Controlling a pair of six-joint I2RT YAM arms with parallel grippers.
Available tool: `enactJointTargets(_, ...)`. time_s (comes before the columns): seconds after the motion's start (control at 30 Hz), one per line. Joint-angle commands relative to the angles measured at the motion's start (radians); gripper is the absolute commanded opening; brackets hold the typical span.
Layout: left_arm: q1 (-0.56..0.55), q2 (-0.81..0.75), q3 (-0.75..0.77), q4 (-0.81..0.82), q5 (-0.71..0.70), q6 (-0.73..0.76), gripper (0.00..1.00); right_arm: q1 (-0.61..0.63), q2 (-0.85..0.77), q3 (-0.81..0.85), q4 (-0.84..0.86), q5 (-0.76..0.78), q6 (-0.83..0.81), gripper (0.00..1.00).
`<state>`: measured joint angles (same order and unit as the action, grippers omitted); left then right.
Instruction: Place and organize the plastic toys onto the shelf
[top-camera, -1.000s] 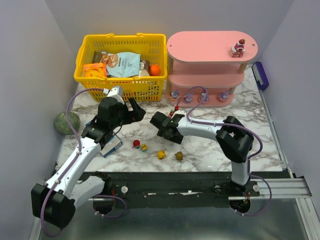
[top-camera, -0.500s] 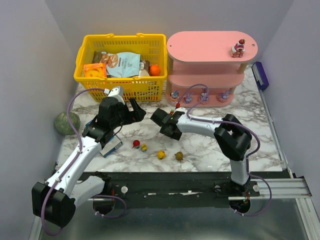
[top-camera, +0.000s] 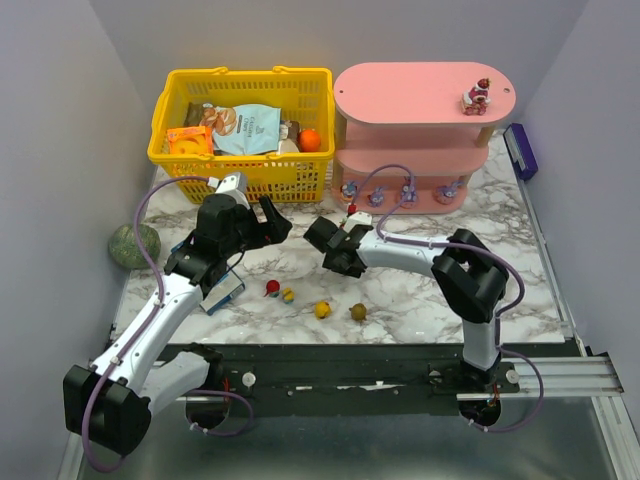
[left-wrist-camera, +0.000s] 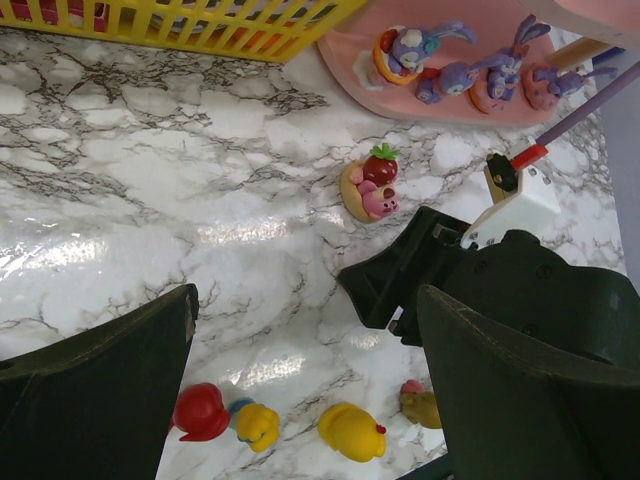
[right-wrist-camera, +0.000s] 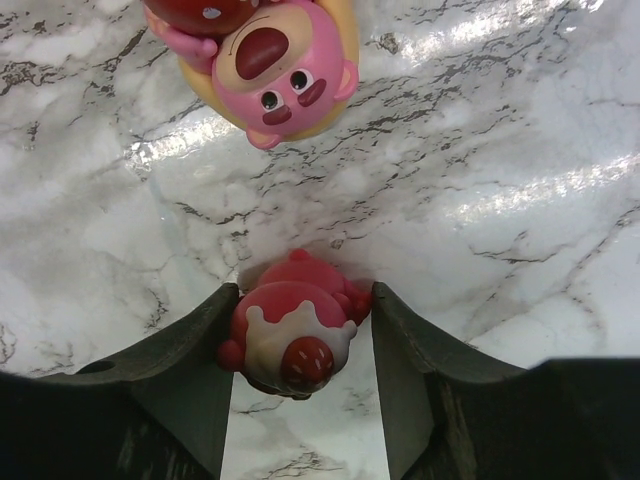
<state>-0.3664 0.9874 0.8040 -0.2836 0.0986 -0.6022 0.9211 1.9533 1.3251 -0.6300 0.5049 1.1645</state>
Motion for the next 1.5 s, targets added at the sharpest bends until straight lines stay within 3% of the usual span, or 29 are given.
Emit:
enactJointTargets(0.0, 0.004, -0.026, -0.012, 0.012, 0.019, 0.002, 0.99, -0.010, -0.062, -0.047, -0.007, 0.034, -0.152, 0.18)
enactJointTargets(0.23, 0.004, -0.003, -0.011, 0.035, 0.046, -0.016, 0.99, -0.013, -0.249, -0.061, -0.019, 0.023, -0.302, 0.15)
enactJointTargets(0.7, 0.004, 0.011, 0.031, 0.027, 0.039, -0.016, 0.99, -0.060, -0.487, 0.196, -0.160, -0.037, -0.581, 0.14)
enactJointTargets(0.97, 0.004, 0.014, 0.040, 0.015, 0.039, -0.007, 0.99, -0.129, -0.484, 0.535, -0.327, -0.094, -0.696, 0.15)
enactJointTargets(1.17, 0.004, 0.016, 0.047, 0.008, 0.044, -0.007, 0.99, -0.220, -0.378, 0.825, -0.451, -0.114, -0.779, 0.17)
enactJointTargets(1.47, 0.004, 0.014, 0.055, 0.006, 0.050, -0.011, 0.99, -0.392, -0.239, 1.059, -0.422, -0.207, -0.893, 0.18)
